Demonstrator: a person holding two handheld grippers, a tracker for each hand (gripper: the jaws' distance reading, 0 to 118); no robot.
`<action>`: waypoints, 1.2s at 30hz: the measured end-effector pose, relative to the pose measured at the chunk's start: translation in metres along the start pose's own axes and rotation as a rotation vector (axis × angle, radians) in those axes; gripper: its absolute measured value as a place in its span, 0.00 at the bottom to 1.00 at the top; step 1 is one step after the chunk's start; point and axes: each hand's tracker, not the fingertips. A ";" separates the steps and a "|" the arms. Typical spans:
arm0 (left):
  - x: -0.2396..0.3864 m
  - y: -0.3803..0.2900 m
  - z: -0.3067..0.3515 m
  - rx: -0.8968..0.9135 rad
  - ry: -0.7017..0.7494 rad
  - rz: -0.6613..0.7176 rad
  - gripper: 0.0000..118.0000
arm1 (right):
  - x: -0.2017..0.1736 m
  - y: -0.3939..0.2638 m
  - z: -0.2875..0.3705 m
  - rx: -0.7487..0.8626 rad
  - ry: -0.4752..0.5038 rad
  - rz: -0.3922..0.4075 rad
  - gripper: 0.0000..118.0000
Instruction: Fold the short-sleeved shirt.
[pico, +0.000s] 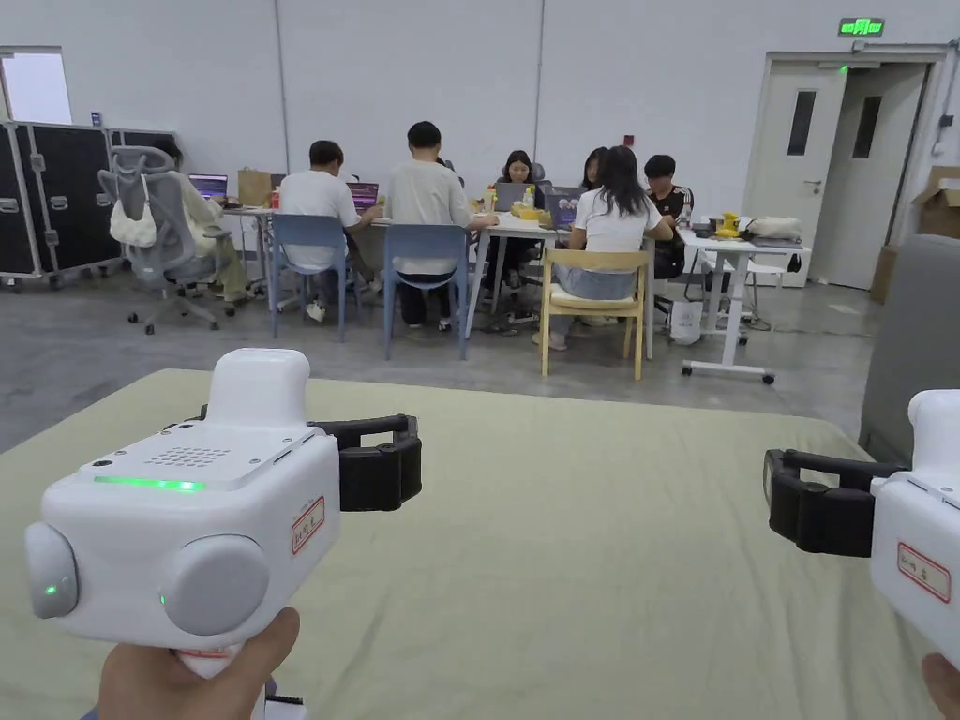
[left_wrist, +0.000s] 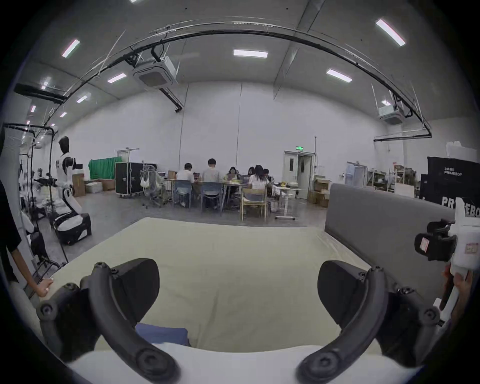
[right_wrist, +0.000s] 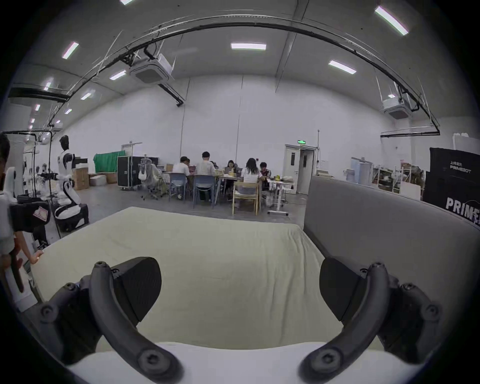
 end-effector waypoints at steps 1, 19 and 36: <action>-0.001 -0.001 0.000 0.000 -0.007 -0.006 1.00 | 0.000 0.000 0.000 -0.003 -0.001 0.002 1.00; 0.002 0.004 -0.005 0.013 -0.018 0.018 1.00 | -0.001 -0.002 -0.004 -0.008 -0.013 0.003 1.00; 0.002 -0.001 -0.015 0.000 -0.003 -0.004 1.00 | -0.014 -0.009 -0.004 0.019 -0.031 0.018 1.00</action>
